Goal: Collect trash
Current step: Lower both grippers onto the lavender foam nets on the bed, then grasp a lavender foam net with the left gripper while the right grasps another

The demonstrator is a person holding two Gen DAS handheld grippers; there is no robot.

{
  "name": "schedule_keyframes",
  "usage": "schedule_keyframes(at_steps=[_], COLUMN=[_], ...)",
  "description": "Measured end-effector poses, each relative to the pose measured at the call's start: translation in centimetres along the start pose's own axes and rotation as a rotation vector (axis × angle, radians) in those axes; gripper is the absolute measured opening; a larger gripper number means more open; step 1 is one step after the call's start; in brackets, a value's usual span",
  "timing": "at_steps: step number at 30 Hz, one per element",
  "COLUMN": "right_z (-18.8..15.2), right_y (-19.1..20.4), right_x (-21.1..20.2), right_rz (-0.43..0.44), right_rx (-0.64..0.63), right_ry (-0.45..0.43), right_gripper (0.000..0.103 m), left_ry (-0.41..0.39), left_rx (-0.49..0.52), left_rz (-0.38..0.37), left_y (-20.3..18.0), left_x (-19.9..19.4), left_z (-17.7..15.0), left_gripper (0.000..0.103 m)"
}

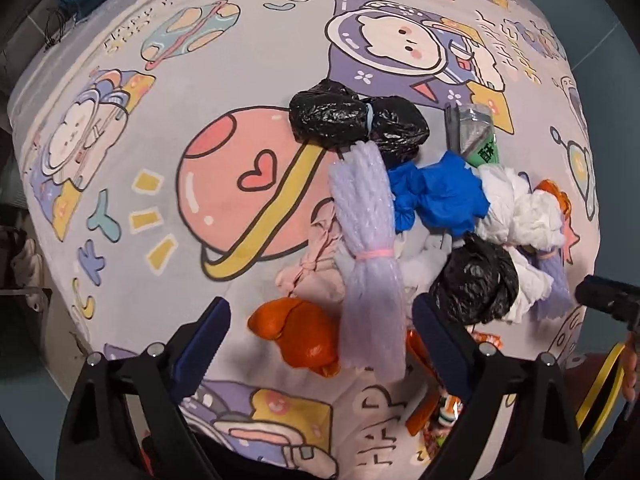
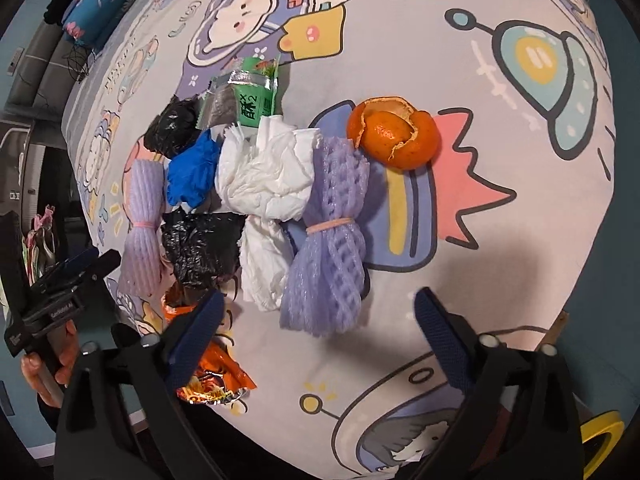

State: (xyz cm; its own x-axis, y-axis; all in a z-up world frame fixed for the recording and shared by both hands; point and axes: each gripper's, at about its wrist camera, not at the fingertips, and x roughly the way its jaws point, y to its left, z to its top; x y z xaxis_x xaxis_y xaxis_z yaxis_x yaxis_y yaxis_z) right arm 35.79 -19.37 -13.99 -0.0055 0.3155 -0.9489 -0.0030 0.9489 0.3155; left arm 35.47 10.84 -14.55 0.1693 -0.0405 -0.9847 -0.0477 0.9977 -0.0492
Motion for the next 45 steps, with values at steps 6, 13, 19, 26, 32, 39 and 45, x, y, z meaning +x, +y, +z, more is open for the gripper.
schedule_keyframes(at_steps=[6,13,19,26,32,39,45], right_z=[0.7,1.3,1.5,1.0,-0.5,-3.0,-5.2], right_y=[-0.4,-0.3,0.0,-0.1,0.6,1.4,1.6], right_x=[1.4,2.8,3.5,3.2,1.0,-2.3,-4.4], right_rz=[-0.011,-0.022,-0.027,-0.018,0.017,0.057,0.069], right_rx=[0.023,0.041,0.05,0.052,0.018,-0.017,-0.032], right_ry=[0.026,0.054,0.058,0.038,-0.005,-0.04,-0.062], right_gripper=[0.076,0.061,0.043,0.026,0.024,0.024,0.024], left_ry=[0.019,0.039,0.031,0.012,-0.053,-0.103,-0.112], left_rx=[0.017,-0.014,-0.023,-0.043,-0.049,-0.036,-0.006], left_rz=[-0.038,-0.117,-0.168,-0.24,-0.257,-0.268,-0.283], left_y=[-1.0,-0.8,-0.9,-0.2,1.1,2.2,1.7], left_x=[1.6,3.1,3.6,3.0,-0.1,-3.7,-5.2], left_z=[0.9,1.2,1.1,0.4,-0.4,-1.5,-3.3], left_gripper=[0.073,0.049,0.031,0.024,0.024,0.024,0.024])
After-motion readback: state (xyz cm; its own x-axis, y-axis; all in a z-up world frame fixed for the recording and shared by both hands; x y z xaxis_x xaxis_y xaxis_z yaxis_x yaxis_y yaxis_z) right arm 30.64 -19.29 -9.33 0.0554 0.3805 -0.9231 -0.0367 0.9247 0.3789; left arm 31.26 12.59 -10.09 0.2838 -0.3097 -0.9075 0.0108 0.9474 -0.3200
